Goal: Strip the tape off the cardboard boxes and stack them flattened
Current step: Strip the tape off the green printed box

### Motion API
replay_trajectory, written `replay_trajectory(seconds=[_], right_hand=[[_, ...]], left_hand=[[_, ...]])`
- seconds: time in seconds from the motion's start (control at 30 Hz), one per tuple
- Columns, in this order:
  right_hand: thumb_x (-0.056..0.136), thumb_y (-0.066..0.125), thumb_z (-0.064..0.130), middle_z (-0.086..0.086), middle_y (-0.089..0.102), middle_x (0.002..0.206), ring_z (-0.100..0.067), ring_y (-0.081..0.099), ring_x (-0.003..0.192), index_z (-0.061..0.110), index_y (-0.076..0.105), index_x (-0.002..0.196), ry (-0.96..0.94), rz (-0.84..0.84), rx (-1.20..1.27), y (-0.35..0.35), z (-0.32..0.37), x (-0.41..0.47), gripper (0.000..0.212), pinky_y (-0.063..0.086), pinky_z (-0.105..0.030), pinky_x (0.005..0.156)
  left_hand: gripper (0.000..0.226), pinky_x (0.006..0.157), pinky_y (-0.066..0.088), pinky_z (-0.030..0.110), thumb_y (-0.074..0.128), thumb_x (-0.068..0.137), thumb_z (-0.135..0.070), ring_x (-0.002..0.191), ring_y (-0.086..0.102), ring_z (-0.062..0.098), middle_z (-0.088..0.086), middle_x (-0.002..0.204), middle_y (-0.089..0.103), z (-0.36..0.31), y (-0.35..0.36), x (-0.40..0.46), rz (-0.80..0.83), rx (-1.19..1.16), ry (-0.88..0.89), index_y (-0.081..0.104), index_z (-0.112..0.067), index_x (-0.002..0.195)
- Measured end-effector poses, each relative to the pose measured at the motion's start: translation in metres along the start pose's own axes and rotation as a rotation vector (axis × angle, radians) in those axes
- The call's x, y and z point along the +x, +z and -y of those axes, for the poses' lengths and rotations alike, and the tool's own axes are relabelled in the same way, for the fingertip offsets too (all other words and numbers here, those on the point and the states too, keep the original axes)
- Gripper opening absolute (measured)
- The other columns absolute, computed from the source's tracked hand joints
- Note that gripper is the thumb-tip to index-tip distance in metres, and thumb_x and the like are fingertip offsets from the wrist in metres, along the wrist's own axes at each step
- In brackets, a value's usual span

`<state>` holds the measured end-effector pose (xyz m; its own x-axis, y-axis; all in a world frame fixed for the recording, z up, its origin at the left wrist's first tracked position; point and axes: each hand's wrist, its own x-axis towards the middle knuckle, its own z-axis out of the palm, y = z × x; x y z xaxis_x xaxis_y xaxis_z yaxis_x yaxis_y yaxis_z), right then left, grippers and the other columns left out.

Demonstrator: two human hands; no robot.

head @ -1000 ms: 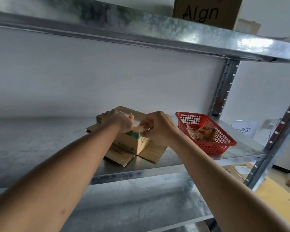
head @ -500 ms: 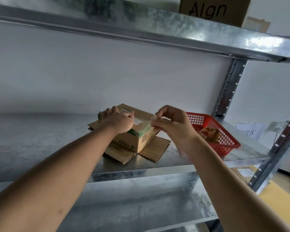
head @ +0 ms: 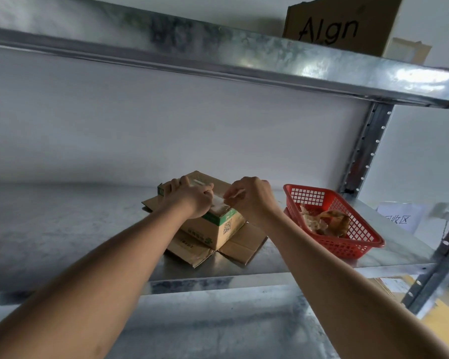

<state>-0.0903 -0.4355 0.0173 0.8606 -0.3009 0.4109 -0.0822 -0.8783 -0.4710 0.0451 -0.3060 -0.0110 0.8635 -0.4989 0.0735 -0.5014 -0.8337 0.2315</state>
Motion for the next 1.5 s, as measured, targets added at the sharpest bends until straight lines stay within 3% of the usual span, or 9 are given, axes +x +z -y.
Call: replay_trajectory(seconds=[0.23, 0.4, 0.53, 0.67, 0.87, 1.03, 1.13, 1.37, 1.5], right_hand=[[0.102, 0.053, 0.008, 0.008, 0.069, 0.126, -0.035, 0.064, 0.119, 0.027, 0.075, 0.120, -0.115, 0.253, -0.248, -0.006, -0.004, 0.005, 0.033, 0.046, -0.046, 0.062], [0.106, 0.040, 0.022, 0.005, 0.067, 0.133, -0.044, 0.062, 0.122, 0.020, 0.072, 0.124, -0.107, 0.357, -0.147, -0.013, -0.007, 0.000, 0.036, 0.036, -0.039, 0.050], [0.098, 0.064, 0.047, 0.007, 0.075, 0.114, -0.017, 0.068, 0.100, 0.023, 0.077, 0.108, -0.211, 0.241, -0.227, -0.015, -0.002, 0.001, 0.029, 0.042, -0.019, 0.060], [0.092, 0.075, 0.040, 0.005, 0.075, 0.108, -0.018, 0.070, 0.090, 0.020, 0.075, 0.104, -0.196, 0.143, -0.278, -0.005, -0.001, 0.003, 0.023, 0.060, -0.035, 0.070], [0.084, 0.085, 0.017, 0.006, 0.068, 0.107, -0.006, 0.066, 0.082, 0.019, 0.064, 0.125, -0.213, 0.081, -0.129, -0.007, 0.002, 0.001, 0.046, 0.050, -0.008, 0.061], [0.088, 0.082, 0.030, -0.003, 0.070, 0.109, -0.019, 0.068, 0.093, 0.012, 0.074, 0.109, -0.101, 0.106, -0.229, -0.005, 0.015, -0.002, 0.028, 0.061, -0.030, 0.077], [0.093, 0.076, 0.024, -0.002, 0.073, 0.104, -0.016, 0.066, 0.090, 0.012, 0.074, 0.105, -0.119, 0.148, -0.332, -0.008, 0.018, -0.004, 0.017, 0.056, -0.022, 0.069], [0.091, 0.061, 0.017, 0.016, 0.074, 0.080, -0.011, 0.070, 0.083, 0.031, 0.074, 0.081, -0.025, 0.054, 0.096, -0.015, 0.005, -0.007, 0.022, 0.049, -0.023, 0.057], [0.089, 0.078, 0.020, 0.027, 0.075, 0.089, 0.004, 0.071, 0.091, 0.055, 0.063, 0.103, -0.095, 0.185, 0.185, -0.019, -0.004, -0.008, 0.040, 0.056, -0.021, 0.074]], left_hand=[[0.051, 0.114, 0.018, 0.056, 0.014, 0.106, -0.051, 0.147, 0.015, 0.039, 0.013, 0.163, 0.017, -0.003, -0.004, -0.004, 0.003, 0.041, 0.019, 0.016, -0.060, 0.156], [0.052, 0.113, 0.018, 0.054, 0.013, 0.106, -0.049, 0.145, 0.017, 0.039, 0.014, 0.161, 0.019, -0.002, -0.007, -0.008, 0.009, 0.042, 0.041, 0.016, -0.058, 0.157], [0.050, 0.114, 0.018, 0.053, 0.016, 0.107, -0.050, 0.143, 0.018, 0.036, 0.011, 0.157, 0.024, 0.000, -0.006, -0.006, 0.006, 0.027, 0.044, 0.018, -0.060, 0.156], [0.051, 0.114, 0.016, 0.054, 0.018, 0.104, -0.051, 0.144, 0.015, 0.037, 0.010, 0.159, 0.021, 0.000, -0.003, -0.003, 0.016, 0.000, 0.039, 0.018, -0.062, 0.154], [0.052, 0.115, 0.016, 0.055, 0.017, 0.103, -0.051, 0.143, 0.017, 0.036, 0.011, 0.156, 0.025, 0.001, 0.001, 0.001, -0.003, 0.006, 0.027, 0.018, -0.064, 0.153], [0.051, 0.115, 0.017, 0.056, 0.016, 0.103, -0.053, 0.143, 0.020, 0.037, 0.012, 0.156, 0.025, 0.001, 0.001, 0.001, -0.017, 0.020, 0.029, 0.019, -0.063, 0.153], [0.052, 0.115, 0.019, 0.056, 0.015, 0.103, -0.051, 0.143, 0.020, 0.037, 0.014, 0.156, 0.025, 0.001, -0.001, -0.001, -0.015, 0.025, 0.032, 0.017, -0.063, 0.153], [0.050, 0.116, 0.018, 0.055, 0.015, 0.106, -0.053, 0.146, 0.018, 0.038, 0.014, 0.159, 0.023, 0.000, -0.005, -0.006, -0.004, 0.021, 0.042, 0.019, -0.061, 0.155], [0.051, 0.115, 0.017, 0.055, 0.016, 0.105, -0.051, 0.145, 0.017, 0.037, 0.012, 0.157, 0.024, -0.001, -0.005, -0.005, 0.007, 0.016, 0.035, 0.020, -0.061, 0.155]])
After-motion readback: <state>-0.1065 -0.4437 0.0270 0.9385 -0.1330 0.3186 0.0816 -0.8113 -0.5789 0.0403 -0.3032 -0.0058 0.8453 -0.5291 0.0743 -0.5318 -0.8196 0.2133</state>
